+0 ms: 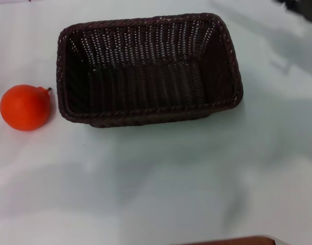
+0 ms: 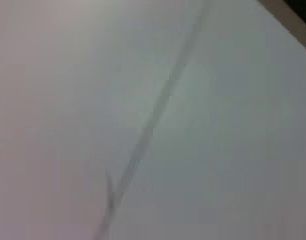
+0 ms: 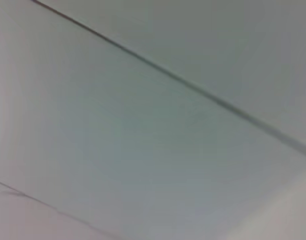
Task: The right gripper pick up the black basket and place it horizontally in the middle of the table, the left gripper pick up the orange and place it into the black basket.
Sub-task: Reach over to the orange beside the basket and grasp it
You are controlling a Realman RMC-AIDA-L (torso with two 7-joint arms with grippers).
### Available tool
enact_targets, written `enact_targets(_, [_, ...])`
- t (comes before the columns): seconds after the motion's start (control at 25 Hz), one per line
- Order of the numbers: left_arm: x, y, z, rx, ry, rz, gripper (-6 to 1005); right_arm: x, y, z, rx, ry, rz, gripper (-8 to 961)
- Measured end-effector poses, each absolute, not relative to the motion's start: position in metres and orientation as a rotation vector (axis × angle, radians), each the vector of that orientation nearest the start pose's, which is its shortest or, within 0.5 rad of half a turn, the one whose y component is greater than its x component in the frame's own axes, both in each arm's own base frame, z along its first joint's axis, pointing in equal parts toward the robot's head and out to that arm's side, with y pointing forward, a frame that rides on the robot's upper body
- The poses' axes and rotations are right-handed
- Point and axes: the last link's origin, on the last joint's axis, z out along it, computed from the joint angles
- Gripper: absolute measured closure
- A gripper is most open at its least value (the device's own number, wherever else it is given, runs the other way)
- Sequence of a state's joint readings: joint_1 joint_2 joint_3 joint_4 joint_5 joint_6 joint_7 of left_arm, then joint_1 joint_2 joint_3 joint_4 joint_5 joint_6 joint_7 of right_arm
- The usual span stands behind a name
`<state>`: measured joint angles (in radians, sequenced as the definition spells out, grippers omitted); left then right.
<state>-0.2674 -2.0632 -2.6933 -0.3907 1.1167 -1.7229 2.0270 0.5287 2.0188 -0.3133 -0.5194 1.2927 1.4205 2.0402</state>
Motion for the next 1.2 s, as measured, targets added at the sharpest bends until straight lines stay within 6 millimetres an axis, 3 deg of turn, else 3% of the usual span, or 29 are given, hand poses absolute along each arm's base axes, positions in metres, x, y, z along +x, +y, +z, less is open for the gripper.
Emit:
enact_targets(0.2, [-0.327,0.273,0.101,-1.867,-0.599,-1.334,281,0.293,0.354,0.078,-0.976,-1.615,-0.674,85])
enact_targets(0.36, [-0.330,0.273,0.093,-2.051,-0.640,-1.181,281,0.288,0.351,0.075,-0.807,-1.540,-0.794,87])
enact_targets(0.52, [-0.343,0.270,0.090,-2.157,-0.692,-0.967,280,0.289,0.352,0.066,-0.781,-1.501,-0.846,87])
enact_targets(0.76, [-0.360,0.266,0.081,-2.198,-0.760,-0.785,282,0.286,0.355,0.060,-0.780,-1.507,-0.850,87])
enact_targets(1.2, [-0.362,0.280,0.046,-2.252,-0.800,-0.603,284,0.286,0.356,0.058,-0.797,-1.495,-0.839,87])
